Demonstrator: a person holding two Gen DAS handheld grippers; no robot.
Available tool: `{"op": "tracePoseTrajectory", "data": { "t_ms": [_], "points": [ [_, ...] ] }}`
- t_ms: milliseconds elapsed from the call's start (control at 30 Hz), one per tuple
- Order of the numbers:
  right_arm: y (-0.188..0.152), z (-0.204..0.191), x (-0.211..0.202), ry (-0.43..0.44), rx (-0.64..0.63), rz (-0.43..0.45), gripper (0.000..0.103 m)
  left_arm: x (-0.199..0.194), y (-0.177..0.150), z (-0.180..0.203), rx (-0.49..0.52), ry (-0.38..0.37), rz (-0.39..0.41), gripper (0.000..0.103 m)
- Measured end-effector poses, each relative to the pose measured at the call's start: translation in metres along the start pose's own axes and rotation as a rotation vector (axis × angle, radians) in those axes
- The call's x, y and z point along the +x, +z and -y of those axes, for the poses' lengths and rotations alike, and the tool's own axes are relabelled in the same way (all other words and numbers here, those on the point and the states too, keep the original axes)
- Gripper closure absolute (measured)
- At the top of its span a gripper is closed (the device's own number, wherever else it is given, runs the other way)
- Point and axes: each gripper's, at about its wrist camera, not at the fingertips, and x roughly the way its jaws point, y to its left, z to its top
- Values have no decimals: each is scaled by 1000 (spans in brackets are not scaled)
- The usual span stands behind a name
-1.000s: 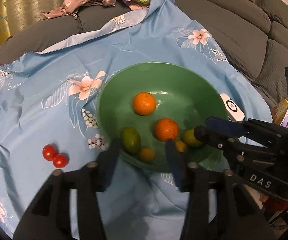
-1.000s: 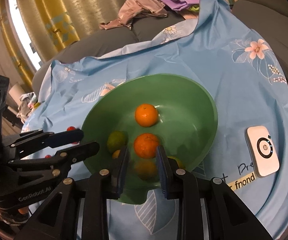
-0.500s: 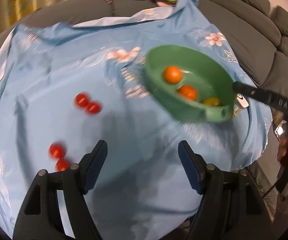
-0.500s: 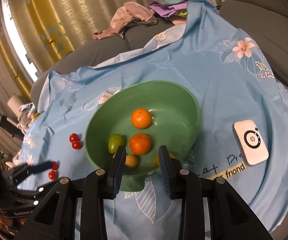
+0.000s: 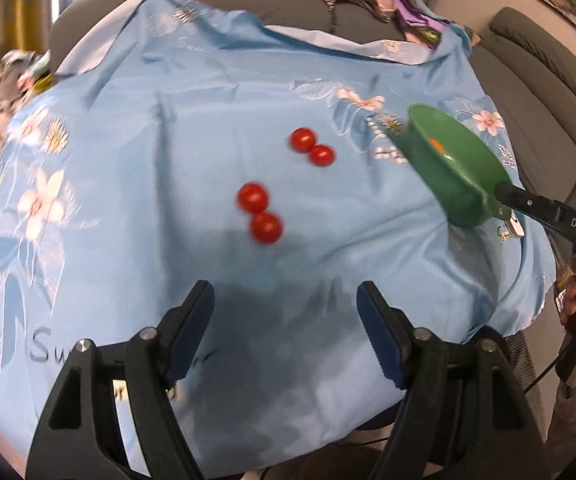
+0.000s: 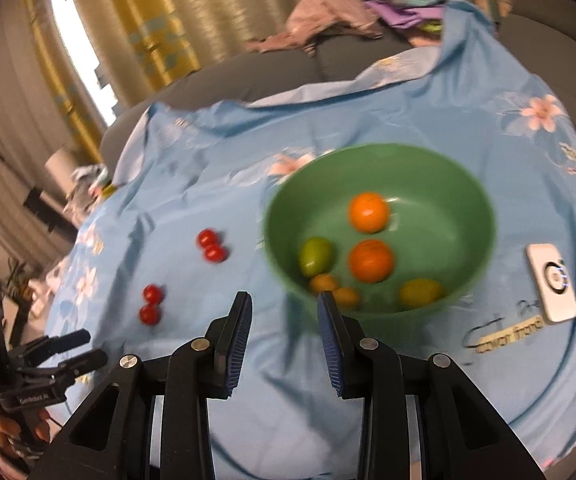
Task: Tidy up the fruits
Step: 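Move both tools back toward the red cherry tomatoes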
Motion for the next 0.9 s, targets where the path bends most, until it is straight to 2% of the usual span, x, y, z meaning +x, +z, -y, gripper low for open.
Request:
{"op": "tracePoseTrajectory", "data": {
  "t_ms": [167,433,667,900],
  "points": [
    [-11,-26,18,45,-61,-64,69,-4,-16,-14,-34,-22,-2,29],
    [-19,-49,33,79,-115,-112,69,0,-19,-19,-48,-61,-15,30],
    [-22,-56,49,116,-131,-147,69,5,-7,-18,-42,-86,-10,30],
    [-23,-66,63,151,-161,-169,69,31,15,-17,-29,-58,-28,34]
  ]
}}
